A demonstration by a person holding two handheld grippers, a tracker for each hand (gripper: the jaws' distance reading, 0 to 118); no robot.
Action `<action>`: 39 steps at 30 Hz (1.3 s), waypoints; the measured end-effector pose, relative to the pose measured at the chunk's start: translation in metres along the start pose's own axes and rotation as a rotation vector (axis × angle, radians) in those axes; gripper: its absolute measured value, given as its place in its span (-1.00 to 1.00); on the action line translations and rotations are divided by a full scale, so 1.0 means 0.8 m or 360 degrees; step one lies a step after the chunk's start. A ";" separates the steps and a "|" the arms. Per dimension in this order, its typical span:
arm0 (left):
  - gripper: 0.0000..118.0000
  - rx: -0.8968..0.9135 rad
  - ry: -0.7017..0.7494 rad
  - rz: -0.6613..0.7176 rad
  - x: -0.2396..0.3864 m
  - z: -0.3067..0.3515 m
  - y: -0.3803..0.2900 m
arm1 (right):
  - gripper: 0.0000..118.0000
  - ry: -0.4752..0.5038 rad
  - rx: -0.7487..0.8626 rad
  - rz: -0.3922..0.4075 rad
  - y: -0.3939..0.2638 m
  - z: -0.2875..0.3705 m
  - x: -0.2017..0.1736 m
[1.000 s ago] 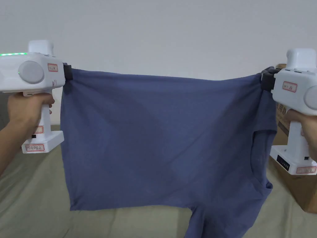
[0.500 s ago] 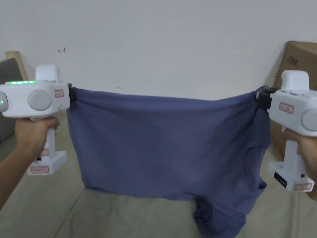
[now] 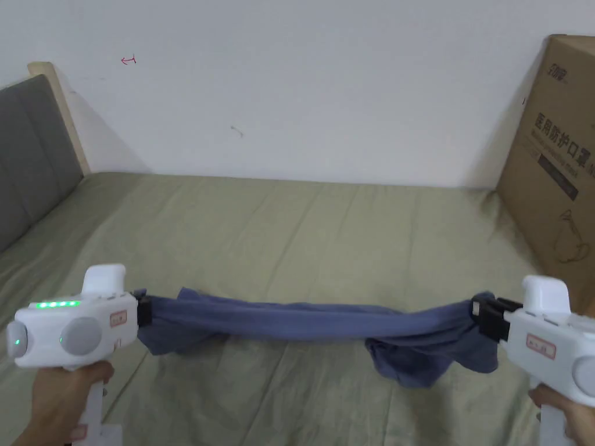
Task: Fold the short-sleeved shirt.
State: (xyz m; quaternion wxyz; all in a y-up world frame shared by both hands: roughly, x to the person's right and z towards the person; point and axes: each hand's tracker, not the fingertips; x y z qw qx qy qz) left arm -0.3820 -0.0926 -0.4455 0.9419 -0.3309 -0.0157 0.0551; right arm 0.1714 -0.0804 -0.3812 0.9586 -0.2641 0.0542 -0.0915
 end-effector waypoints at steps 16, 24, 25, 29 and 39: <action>-0.98 -0.0323 0.0084 0.0174 -0.053 0.118 -0.231 | -0.95 0.0021 -0.0364 -0.0220 -0.220 0.147 0.011; -0.98 -0.0565 0.0161 0.0084 -0.065 0.101 -0.292 | -0.95 -0.0125 -0.0659 -0.0318 -0.288 0.138 0.008; -0.98 -0.0571 0.0165 0.0073 -0.064 0.097 -0.296 | -0.95 -0.0154 -0.0703 -0.0343 -0.294 0.131 0.007; -0.95 -0.0568 0.0199 0.0020 -0.058 0.093 -0.294 | -0.93 -0.0222 -0.0737 -0.0267 -0.304 0.114 -0.003; 0.66 -0.0106 -0.0005 0.0273 -0.022 0.171 -0.184 | 0.72 -0.0255 -0.0209 -0.0049 -0.204 0.138 -0.002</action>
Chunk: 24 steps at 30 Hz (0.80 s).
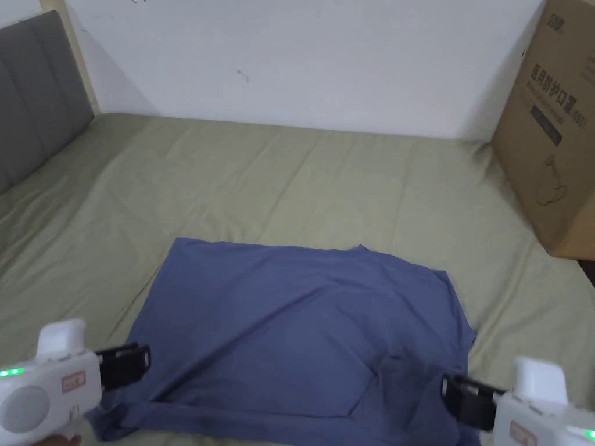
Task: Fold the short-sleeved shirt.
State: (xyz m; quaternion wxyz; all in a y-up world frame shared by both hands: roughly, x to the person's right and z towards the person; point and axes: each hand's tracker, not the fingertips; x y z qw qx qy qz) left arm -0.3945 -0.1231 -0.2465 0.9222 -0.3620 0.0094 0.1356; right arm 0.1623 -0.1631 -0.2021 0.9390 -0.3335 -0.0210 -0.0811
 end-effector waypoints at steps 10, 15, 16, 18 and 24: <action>0.60 0.0803 -0.0088 -0.0204 0.107 0.090 0.084 | 0.70 -0.0111 0.0778 0.0159 0.143 0.136 -0.112; -1.00 0.0904 -0.0126 -0.0259 0.122 0.090 0.076 | -0.99 -0.0197 0.0876 0.0184 0.144 0.144 -0.130; -1.00 0.0914 -0.0103 -0.0271 0.120 0.084 0.072 | -1.00 -0.0219 0.0877 0.0181 0.144 0.144 -0.133; -1.00 0.0825 -0.0188 -0.0313 0.120 0.082 0.072 | -1.00 -0.0180 0.0886 0.0168 0.143 0.144 -0.125; -1.00 0.0634 -0.0104 -0.0333 0.096 0.067 0.058 | -1.00 -0.0183 0.0868 0.0175 0.137 0.141 -0.117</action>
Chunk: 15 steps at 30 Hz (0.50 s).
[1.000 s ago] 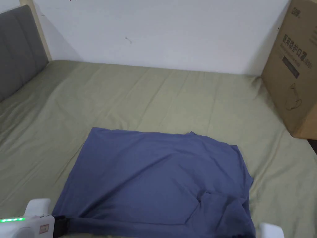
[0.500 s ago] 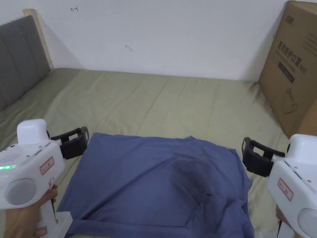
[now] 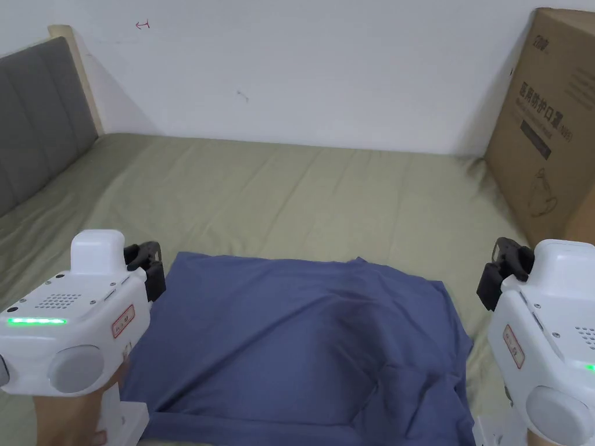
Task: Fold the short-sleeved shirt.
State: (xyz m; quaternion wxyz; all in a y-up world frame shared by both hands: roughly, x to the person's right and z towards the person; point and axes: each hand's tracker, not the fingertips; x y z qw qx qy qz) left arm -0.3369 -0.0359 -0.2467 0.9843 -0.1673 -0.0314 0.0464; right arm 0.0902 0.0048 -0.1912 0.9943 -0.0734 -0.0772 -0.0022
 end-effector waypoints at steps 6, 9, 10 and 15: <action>-1.00 -0.0360 0.0041 0.0066 -0.057 -0.007 -0.056 | -1.00 0.0011 -0.0051 -0.0009 -0.013 -0.002 0.008; -1.00 -0.0593 0.0091 0.0089 -0.083 -0.010 -0.090 | -1.00 0.0020 -0.0077 -0.0015 -0.019 -0.003 0.007; -0.95 -0.0661 0.0110 0.0110 -0.094 -0.013 -0.103 | -1.00 0.0022 -0.0088 -0.0014 -0.021 -0.004 0.007; 0.80 -0.1073 0.0209 0.0175 -0.121 -0.037 -0.167 | -1.00 0.0040 -0.0144 -0.0013 -0.031 -0.009 0.002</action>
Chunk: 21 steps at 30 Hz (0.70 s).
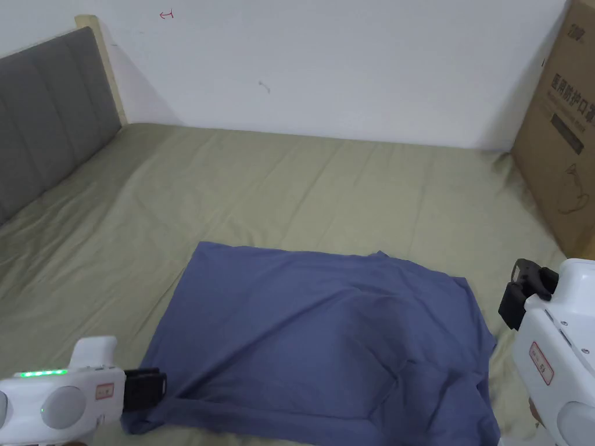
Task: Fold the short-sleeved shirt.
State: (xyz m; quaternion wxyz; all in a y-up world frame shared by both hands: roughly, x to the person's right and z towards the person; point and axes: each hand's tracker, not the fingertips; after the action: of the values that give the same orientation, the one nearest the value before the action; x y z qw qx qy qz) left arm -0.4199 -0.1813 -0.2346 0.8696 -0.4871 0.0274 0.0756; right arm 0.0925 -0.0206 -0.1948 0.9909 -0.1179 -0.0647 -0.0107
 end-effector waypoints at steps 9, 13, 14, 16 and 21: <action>-0.95 -0.0050 0.0017 -0.0059 0.003 -0.049 -0.030 | -1.00 0.0013 -0.0142 0.0020 -0.026 -0.006 0.003; -0.95 -0.0005 0.0004 -0.0063 0.017 -0.040 -0.037 | -0.93 -0.0026 -0.0299 0.0000 -0.052 -0.009 0.015; -0.95 0.0010 -0.0008 -0.0059 0.017 -0.035 -0.036 | -0.63 -0.0047 -0.0376 0.0003 -0.066 -0.010 0.018; -0.95 0.0053 -0.0025 -0.0061 0.017 -0.028 -0.034 | 0.52 -0.0055 -0.0577 0.0007 -0.099 -0.019 0.026; -0.95 0.0113 -0.0067 -0.0048 0.016 -0.012 -0.023 | 0.85 -0.0094 -0.0987 -0.0006 -0.201 -0.036 0.038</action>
State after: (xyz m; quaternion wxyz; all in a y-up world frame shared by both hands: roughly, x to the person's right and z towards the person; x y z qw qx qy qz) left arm -0.4039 -0.1972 -0.2258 0.8879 -0.4545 0.0044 0.0715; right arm 0.1207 -0.1836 -0.1816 0.9053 -0.4147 -0.0873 -0.0284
